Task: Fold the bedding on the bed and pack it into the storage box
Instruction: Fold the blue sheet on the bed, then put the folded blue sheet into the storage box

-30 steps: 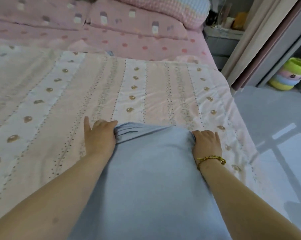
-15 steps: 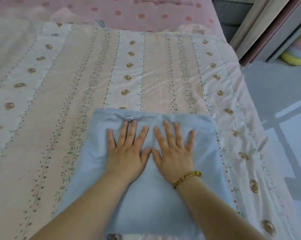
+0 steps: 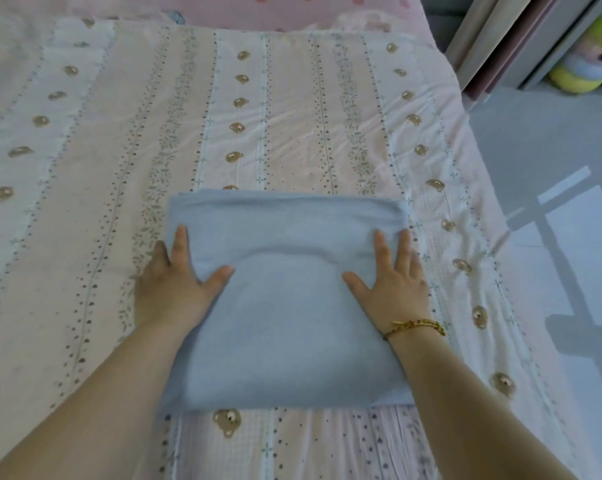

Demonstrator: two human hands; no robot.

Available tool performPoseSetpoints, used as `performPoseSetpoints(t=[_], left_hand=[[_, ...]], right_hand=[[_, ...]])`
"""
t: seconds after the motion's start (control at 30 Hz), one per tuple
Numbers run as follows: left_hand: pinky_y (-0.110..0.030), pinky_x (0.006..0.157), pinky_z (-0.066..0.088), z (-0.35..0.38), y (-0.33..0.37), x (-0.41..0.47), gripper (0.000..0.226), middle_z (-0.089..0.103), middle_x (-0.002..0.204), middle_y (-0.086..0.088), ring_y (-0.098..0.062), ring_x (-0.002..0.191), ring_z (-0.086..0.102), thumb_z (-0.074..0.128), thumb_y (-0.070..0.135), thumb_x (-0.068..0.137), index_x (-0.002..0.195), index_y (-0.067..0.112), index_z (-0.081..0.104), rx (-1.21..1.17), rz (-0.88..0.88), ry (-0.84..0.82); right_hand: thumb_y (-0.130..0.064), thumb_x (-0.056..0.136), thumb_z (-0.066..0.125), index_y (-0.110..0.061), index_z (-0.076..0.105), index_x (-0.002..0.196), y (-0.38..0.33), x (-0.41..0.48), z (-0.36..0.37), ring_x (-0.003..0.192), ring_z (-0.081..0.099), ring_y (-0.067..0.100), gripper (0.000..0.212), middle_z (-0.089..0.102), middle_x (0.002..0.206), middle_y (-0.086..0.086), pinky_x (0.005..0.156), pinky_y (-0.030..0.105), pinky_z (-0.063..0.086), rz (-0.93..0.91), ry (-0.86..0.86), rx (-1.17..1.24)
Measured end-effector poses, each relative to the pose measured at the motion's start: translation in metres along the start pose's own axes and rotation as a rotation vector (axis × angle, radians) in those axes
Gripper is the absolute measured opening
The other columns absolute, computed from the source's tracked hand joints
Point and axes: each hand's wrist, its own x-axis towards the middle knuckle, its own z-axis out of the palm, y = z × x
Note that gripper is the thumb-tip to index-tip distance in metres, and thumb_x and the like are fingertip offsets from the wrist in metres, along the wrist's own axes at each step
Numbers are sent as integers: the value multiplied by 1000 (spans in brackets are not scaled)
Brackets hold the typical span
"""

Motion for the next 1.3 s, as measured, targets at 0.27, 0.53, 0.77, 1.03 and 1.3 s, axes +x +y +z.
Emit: performPoseSetpoints(t=[0.27, 0.53, 0.77, 1.03, 1.3], left_hand=[[-31, 82, 41, -35, -12, -24, 49, 58, 123, -17, -24, 94, 56, 71, 14, 78, 122, 0, 55, -868, -328, -246], [-29, 76, 41, -90, 15, -70, 41, 59, 101, -6, -22, 86, 56, 72, 13, 78, 115, 3, 59, -927, -204, -88], [-28, 77, 43, -146, 51, -151, 44, 61, 100, -7, -21, 86, 58, 80, 16, 69, 107, 10, 60, -985, -68, -73], [-31, 75, 42, -167, 79, -237, 39, 61, 104, -12, -25, 85, 57, 71, 10, 78, 113, -1, 57, -973, 161, -329], [-33, 77, 43, -149, 82, -357, 37, 62, 108, -17, -26, 87, 56, 71, 11, 78, 111, 1, 58, -726, 628, -700]], right_hand=[[-24, 80, 68, -2, 58, 115, 35, -23, -29, 91, 63, 31, 42, 66, 109, 14, 82, 42, 52, 379, -215, 1015], [-21, 83, 65, -6, 52, 123, 31, -66, -75, 102, 61, 33, 45, 62, 117, 13, 87, 44, 51, 256, -169, 1095], [-22, 85, 63, -20, 54, 104, 52, -163, -155, 89, 60, 20, 21, 62, 99, 0, 81, 37, 49, 155, 41, 1081], [-25, 87, 61, -15, 48, 114, 88, -330, -199, 92, 57, 22, 32, 58, 108, 4, 69, 28, 49, 292, 364, 1025], [-11, 89, 58, -11, 47, 112, 90, -552, -125, 79, 53, 11, 26, 57, 101, 2, 57, 10, 45, 638, 863, 1123]])
